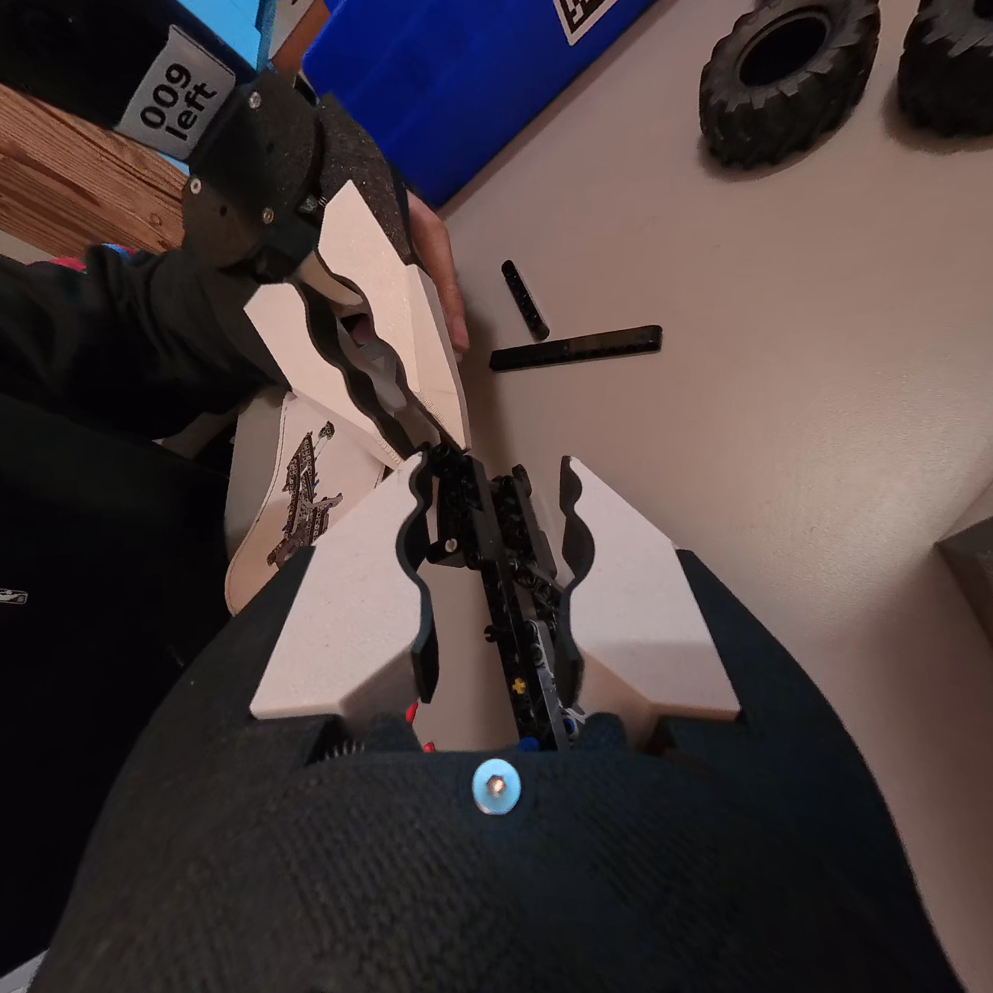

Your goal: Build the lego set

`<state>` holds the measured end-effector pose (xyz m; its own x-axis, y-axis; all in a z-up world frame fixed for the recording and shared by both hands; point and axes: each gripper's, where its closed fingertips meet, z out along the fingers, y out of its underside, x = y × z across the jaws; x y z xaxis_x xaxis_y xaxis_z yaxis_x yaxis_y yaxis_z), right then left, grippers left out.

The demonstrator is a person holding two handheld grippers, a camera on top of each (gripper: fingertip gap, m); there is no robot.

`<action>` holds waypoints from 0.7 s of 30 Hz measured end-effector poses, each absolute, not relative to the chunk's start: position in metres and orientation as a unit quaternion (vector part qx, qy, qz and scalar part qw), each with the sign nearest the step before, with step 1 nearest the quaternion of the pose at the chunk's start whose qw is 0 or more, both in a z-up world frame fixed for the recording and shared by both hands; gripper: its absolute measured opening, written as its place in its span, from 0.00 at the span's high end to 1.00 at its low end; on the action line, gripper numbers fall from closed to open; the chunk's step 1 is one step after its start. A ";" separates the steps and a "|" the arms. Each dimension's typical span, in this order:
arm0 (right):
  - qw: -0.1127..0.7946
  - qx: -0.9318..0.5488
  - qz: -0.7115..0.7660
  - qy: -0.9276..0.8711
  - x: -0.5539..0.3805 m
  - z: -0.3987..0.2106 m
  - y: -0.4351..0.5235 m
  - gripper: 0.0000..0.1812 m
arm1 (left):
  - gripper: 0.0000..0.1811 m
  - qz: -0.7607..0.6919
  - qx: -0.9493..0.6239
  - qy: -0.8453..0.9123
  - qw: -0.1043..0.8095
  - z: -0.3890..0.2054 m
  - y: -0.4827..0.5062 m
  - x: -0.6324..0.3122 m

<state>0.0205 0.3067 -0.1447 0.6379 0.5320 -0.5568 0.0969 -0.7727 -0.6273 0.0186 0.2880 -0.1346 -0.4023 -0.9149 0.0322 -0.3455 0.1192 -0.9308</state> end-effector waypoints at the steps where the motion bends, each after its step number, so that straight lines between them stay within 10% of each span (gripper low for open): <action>1: 0.283 -0.860 0.385 -0.182 0.020 -0.145 0.307 0.75 | 0.92 -0.476 -0.453 0.689 0.306 -0.134 0.289 0.019; 21: 0.272 -0.860 0.394 -0.179 0.019 -0.146 0.307 0.78 | 1.00 -0.495 -0.449 0.699 0.256 -0.133 0.294 0.021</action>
<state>0.0194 0.3070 -0.1461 0.6256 0.5224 -0.5795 0.0940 -0.7878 -0.6087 0.0215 0.2938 -0.1330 -0.4656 -0.8809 0.0856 -0.3736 0.1079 -0.9213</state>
